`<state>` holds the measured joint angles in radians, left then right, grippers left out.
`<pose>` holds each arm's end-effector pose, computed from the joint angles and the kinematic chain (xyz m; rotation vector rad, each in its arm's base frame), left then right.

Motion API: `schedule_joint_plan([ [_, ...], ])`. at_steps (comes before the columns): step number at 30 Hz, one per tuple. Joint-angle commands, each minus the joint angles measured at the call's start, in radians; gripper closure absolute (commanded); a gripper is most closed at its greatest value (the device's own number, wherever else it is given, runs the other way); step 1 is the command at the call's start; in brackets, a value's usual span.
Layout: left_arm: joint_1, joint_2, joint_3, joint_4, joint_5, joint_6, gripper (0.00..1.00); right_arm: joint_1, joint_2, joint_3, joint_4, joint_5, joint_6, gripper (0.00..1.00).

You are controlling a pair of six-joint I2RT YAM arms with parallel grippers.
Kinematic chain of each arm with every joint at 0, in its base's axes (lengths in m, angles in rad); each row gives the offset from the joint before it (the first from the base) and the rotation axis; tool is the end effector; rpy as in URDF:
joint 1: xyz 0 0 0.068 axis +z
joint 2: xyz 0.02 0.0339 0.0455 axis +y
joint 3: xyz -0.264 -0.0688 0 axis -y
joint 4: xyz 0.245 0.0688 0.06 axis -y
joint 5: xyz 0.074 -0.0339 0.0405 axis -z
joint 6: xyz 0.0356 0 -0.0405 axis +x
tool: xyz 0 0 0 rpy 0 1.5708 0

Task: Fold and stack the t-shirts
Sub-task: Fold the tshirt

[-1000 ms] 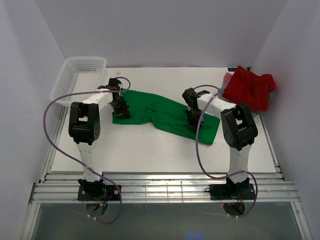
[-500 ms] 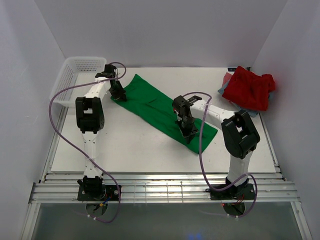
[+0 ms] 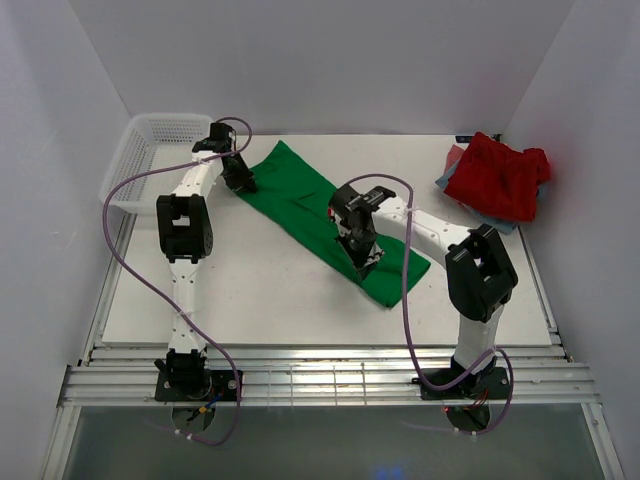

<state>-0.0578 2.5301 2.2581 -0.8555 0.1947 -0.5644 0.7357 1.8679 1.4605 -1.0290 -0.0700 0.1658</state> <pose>0.5337 -0.0378 0.1586 -0.6293 2.6722 -0.4445 0.2657 0.2439 0.2154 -0.8630 2.9207 0.1853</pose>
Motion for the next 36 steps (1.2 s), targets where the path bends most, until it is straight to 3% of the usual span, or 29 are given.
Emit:
schedule_joint_plan([
  [1,-0.010,-0.022,-0.020,0.010,-0.046,0.021,0.79,-0.012,-0.042,0.057,-0.010,0.185,0.037,0.92],
  [9,-0.010,-0.077,-0.087,0.015,-0.054,0.035,0.80,-0.160,-0.021,-0.017,0.119,0.292,0.127,0.92],
  [18,-0.011,-0.080,-0.095,0.018,-0.038,0.032,0.80,-0.228,0.112,-0.020,0.207,0.299,0.077,0.92],
  [26,-0.011,-0.016,-0.031,0.027,-0.018,0.018,0.80,-0.214,0.060,-0.231,0.244,0.214,0.046,0.92],
  [36,-0.011,0.042,0.024,0.079,0.018,-0.011,0.81,-0.038,0.016,-0.298,0.222,0.079,0.075,0.92],
])
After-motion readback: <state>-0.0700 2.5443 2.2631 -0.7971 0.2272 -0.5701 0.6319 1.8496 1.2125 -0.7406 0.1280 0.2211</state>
